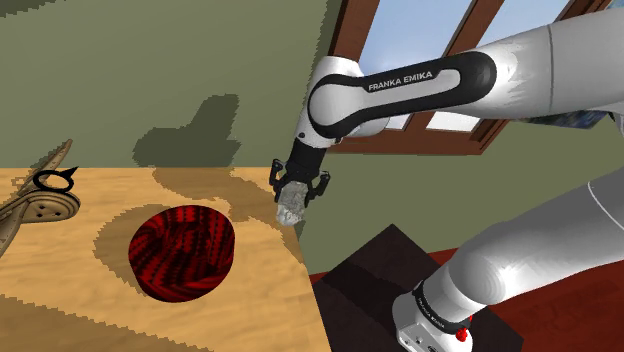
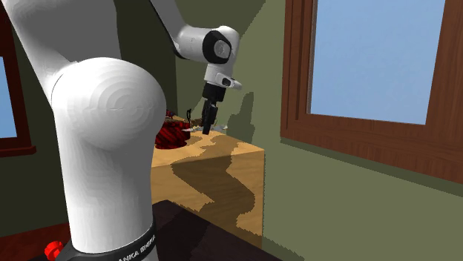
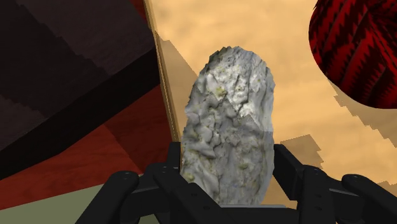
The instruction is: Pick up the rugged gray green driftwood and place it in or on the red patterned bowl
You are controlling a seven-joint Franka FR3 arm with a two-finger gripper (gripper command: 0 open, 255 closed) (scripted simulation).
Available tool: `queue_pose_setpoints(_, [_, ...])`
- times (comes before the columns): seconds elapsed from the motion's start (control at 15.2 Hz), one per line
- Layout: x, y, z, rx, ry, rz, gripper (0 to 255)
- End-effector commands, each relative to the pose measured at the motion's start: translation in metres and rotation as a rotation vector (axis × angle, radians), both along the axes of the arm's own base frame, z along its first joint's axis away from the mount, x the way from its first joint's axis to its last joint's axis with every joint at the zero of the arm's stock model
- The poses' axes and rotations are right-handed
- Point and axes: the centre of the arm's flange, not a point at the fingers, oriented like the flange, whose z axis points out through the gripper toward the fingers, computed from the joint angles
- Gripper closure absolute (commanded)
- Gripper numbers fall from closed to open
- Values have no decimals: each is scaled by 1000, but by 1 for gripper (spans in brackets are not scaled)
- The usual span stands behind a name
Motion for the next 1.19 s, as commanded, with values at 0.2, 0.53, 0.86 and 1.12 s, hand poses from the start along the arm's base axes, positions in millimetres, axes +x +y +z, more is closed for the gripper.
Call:
queue_pose_setpoints(0.2, [0, 0, 26, 0, 0, 0, 255])
queue_pose_setpoints(0.53, [0, 0, 52, 0, 0, 0, 255])
queue_pose_setpoints(0.86, [1, 13, 69, 0, 0, 0, 255])
queue_pose_setpoints(1.12, [5, 66, 69, 0, 0, 0, 255])
